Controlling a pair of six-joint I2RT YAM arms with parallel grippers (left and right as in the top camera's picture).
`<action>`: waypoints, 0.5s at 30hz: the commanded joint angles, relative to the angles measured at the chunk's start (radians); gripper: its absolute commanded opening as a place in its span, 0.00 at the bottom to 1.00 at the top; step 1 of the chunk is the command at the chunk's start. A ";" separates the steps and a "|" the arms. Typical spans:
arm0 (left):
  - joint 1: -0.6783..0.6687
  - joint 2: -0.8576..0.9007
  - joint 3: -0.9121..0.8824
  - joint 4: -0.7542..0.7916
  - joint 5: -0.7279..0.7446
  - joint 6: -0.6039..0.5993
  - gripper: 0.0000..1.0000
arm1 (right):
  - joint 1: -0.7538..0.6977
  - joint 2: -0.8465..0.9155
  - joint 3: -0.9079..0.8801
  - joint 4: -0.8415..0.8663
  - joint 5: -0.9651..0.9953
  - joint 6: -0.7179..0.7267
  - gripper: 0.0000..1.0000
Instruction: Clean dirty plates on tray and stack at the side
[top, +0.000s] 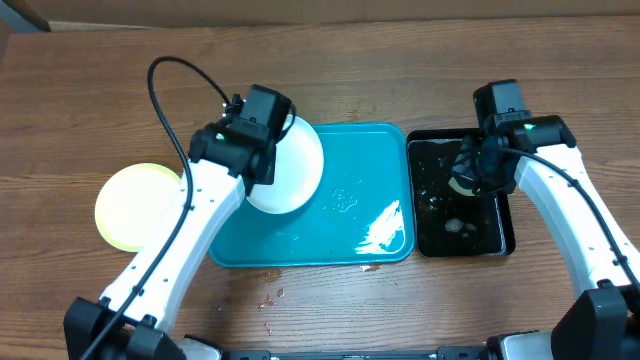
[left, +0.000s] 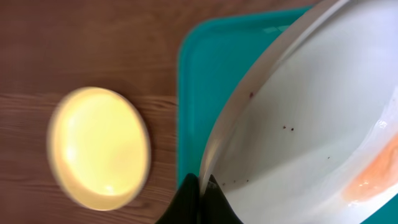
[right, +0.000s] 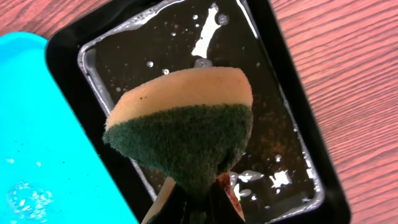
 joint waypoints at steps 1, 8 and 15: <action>-0.071 -0.011 0.000 0.000 -0.320 0.006 0.04 | -0.004 -0.015 -0.003 0.005 -0.003 -0.074 0.04; -0.209 -0.011 0.000 0.009 -0.593 0.008 0.04 | -0.004 -0.015 -0.003 0.004 -0.003 -0.082 0.04; -0.251 -0.011 0.000 0.014 -0.607 0.008 0.04 | -0.004 -0.015 -0.003 0.003 -0.003 -0.082 0.04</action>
